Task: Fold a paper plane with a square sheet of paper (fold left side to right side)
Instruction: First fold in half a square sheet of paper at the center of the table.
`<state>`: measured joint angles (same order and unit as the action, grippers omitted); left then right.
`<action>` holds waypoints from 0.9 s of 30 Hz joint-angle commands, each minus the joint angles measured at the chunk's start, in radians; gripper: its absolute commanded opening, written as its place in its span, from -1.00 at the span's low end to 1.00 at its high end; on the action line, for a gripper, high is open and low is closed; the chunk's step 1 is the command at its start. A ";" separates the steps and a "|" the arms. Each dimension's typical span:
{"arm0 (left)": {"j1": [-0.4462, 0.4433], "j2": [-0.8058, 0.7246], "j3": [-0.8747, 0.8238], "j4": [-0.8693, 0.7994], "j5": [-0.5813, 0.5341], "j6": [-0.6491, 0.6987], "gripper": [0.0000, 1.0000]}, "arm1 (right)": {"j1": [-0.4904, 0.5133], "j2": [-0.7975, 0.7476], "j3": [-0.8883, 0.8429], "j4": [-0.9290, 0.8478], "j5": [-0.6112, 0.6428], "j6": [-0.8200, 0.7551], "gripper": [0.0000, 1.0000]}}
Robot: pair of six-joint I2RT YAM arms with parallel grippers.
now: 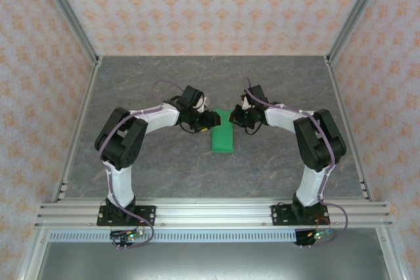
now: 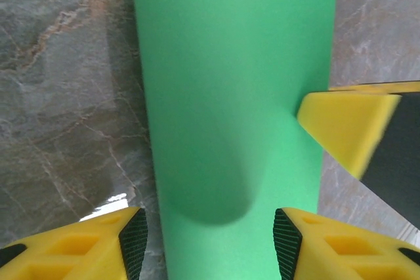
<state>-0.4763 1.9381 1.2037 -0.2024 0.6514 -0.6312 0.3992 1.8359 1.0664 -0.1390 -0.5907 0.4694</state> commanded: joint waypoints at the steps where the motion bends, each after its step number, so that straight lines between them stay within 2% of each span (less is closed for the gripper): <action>1: -0.012 0.024 0.027 -0.050 -0.026 -0.001 0.14 | 0.003 0.022 0.035 0.000 -0.001 -0.015 -0.79; 10: -0.021 0.066 0.062 -0.113 -0.071 0.000 0.12 | 0.003 0.011 0.049 -0.029 0.029 -0.027 -0.63; 15: -0.021 0.074 0.058 -0.121 -0.086 -0.003 0.11 | 0.002 -0.049 0.040 -0.081 0.135 -0.050 -0.19; 18: -0.022 0.079 0.057 -0.121 -0.089 -0.004 0.10 | 0.000 -0.093 0.024 -0.106 0.215 -0.057 -0.05; 22: -0.022 0.085 0.057 -0.123 -0.092 -0.001 0.10 | 0.001 -0.143 0.000 -0.118 0.280 -0.063 -0.02; 27: -0.021 0.097 0.059 -0.133 -0.097 -0.008 0.10 | 0.001 -0.172 -0.005 -0.132 0.301 -0.067 -0.01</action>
<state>-0.4911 1.9907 1.2522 -0.2741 0.6102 -0.6315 0.3988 1.6882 1.0794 -0.2329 -0.3504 0.4198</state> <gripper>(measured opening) 0.551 0.493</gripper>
